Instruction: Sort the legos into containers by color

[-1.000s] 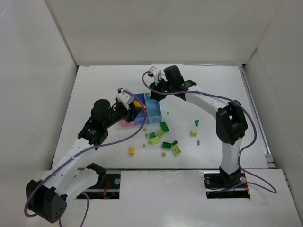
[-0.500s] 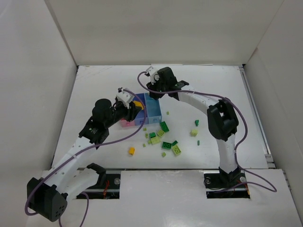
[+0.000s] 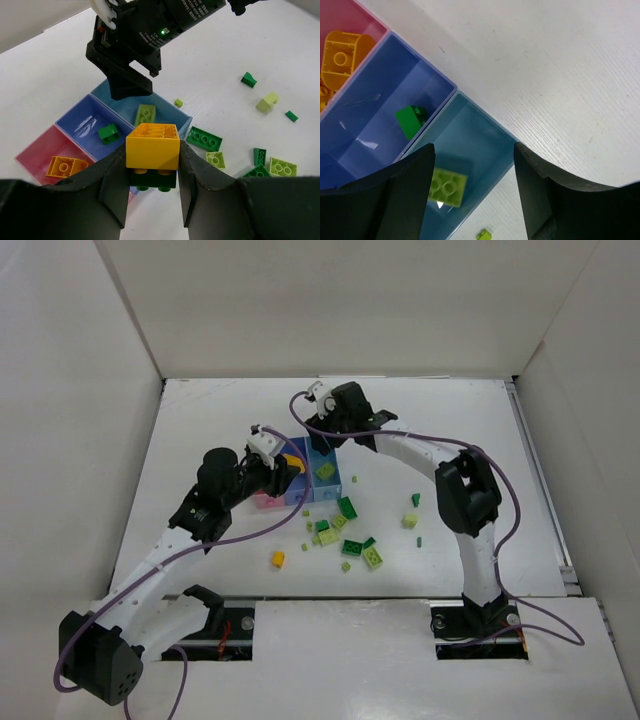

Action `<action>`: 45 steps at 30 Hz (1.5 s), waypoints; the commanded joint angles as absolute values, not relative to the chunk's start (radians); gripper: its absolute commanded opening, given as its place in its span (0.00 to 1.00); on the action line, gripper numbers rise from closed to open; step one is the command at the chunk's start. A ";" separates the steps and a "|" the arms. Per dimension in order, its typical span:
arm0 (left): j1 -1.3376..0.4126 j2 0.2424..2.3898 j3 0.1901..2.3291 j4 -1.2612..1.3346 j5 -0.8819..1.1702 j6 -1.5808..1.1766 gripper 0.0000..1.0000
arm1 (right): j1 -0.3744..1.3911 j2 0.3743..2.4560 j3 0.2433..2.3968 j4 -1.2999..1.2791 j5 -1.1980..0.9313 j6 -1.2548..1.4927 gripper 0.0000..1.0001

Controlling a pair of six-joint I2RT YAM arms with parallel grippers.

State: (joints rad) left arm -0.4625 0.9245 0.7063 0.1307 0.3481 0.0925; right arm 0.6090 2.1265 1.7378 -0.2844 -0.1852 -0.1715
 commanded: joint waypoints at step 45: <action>-0.448 1.029 0.787 0.178 0.930 0.249 0.33 | 0.592 1.621 1.420 -0.347 -1.023 -0.426 0.65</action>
